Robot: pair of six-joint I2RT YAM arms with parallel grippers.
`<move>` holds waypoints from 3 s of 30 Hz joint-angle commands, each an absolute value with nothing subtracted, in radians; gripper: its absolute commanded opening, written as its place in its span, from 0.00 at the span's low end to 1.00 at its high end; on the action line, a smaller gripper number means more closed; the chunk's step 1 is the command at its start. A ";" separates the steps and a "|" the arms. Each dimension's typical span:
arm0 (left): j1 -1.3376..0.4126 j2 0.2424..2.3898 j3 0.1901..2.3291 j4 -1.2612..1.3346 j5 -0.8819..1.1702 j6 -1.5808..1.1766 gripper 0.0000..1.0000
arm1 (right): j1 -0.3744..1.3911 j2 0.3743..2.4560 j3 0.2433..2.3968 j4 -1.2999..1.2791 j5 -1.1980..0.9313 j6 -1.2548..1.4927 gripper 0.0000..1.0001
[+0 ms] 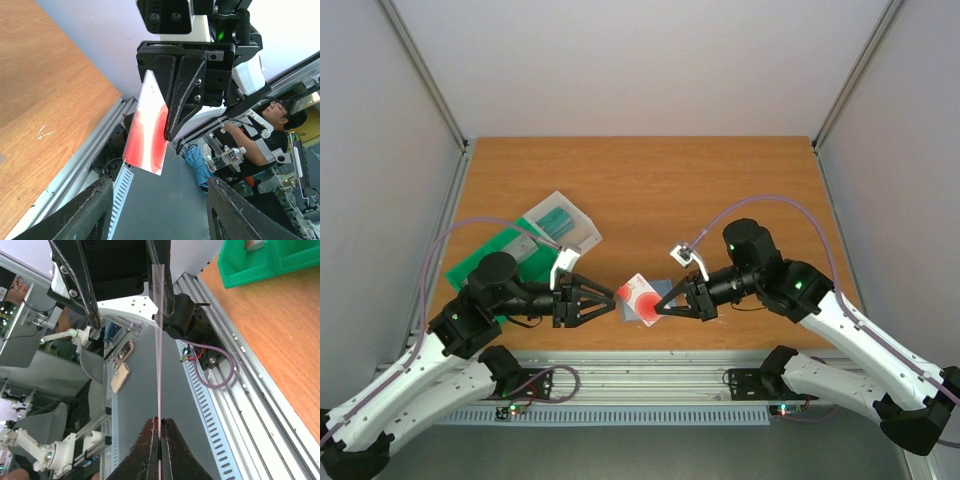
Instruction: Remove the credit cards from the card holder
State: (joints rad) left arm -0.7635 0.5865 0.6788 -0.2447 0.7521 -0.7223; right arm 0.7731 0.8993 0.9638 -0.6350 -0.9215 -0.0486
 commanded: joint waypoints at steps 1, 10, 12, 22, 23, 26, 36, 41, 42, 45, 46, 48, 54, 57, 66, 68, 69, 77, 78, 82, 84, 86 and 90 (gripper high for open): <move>-0.765 0.578 0.714 -0.239 0.750 -0.694 0.51 | 0.772 0.912 0.978 -0.591 -1.021 -0.037 0.01; -0.765 0.595 0.707 -0.228 0.751 -0.695 0.48 | 0.771 0.930 0.959 -0.560 -1.086 -0.031 0.01; -0.764 0.602 0.707 -0.217 0.758 -0.699 0.43 | 0.771 0.935 0.958 -0.559 -1.094 -0.029 0.01; -0.765 0.645 0.693 -0.136 0.813 -0.725 0.01 | 0.772 0.965 0.964 -0.566 -1.093 -0.040 0.01; -0.764 0.646 0.690 -0.131 0.810 -0.725 0.00 | 0.772 0.965 0.965 -0.572 -1.087 -0.044 0.01; -0.764 0.644 0.686 -0.130 0.786 -0.729 0.00 | 0.772 0.964 0.972 -0.598 -1.043 -0.056 0.07; -0.759 0.595 0.716 -0.316 0.463 -0.663 0.00 | 0.771 0.874 0.968 -0.639 -0.759 -0.008 0.66; -0.751 0.584 0.739 -0.460 0.206 -0.660 0.00 | 0.771 0.847 0.939 -0.605 -0.723 0.066 0.98; -0.747 0.588 0.745 -0.488 0.159 -0.660 0.00 | 0.771 0.842 0.936 -0.603 -0.715 0.071 0.98; -0.733 0.606 0.764 -0.544 0.040 -0.664 0.00 | 0.772 0.833 0.928 -0.612 -0.679 0.075 0.99; -0.728 0.610 0.766 -0.554 0.013 -0.666 0.00 | 0.771 0.831 0.925 -0.616 -0.670 0.075 0.98; -0.717 0.616 0.772 -0.574 -0.051 -0.671 0.00 | 0.771 0.830 0.922 -0.622 -0.663 0.075 0.98; -0.658 0.633 0.825 -0.778 -0.356 -0.737 0.00 | 0.771 0.829 0.909 -0.628 -0.664 0.087 0.98; -0.596 0.616 0.838 -0.855 -0.447 -0.766 0.00 | 0.771 0.806 0.896 -0.606 -0.683 0.098 0.99; -0.394 0.586 0.845 -0.904 -0.530 -0.741 0.00 | 0.771 0.764 0.901 -0.643 -0.678 0.093 0.99; -0.333 0.608 0.847 -0.901 -0.495 -0.727 0.00 | 0.772 0.753 0.898 -0.647 -0.677 0.095 0.98; -0.297 0.615 0.843 -0.893 -0.474 -0.720 0.00 | 0.772 0.748 0.898 -0.651 -0.674 0.095 0.98; 0.116 0.667 0.768 -0.775 -0.144 -0.658 0.00 | 0.772 0.726 0.890 -0.679 -0.656 0.087 0.98; 0.163 0.674 0.758 -0.763 -0.103 -0.662 0.00 | 0.772 0.726 0.890 -0.682 -0.658 0.087 0.98; 0.307 0.702 0.699 -0.712 0.007 -0.670 0.00 | 0.771 0.725 0.891 -0.696 -0.653 0.077 0.98; 0.357 0.718 0.665 -0.679 0.049 -0.668 0.00 | 0.771 0.731 0.893 -0.698 -0.655 0.075 0.98; 0.391 0.726 0.628 -0.643 0.065 -0.663 0.00 | 0.771 0.739 0.897 -0.695 -0.660 0.077 0.98; 0.402 0.697 0.558 -0.550 0.065 -0.662 0.00 | 0.771 0.753 0.907 -0.695 -0.666 0.074 0.98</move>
State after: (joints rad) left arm 0.3878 0.7258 0.6094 -0.7017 0.0124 -0.6781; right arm 0.7696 0.7425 0.8967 -0.6895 -0.6628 0.0856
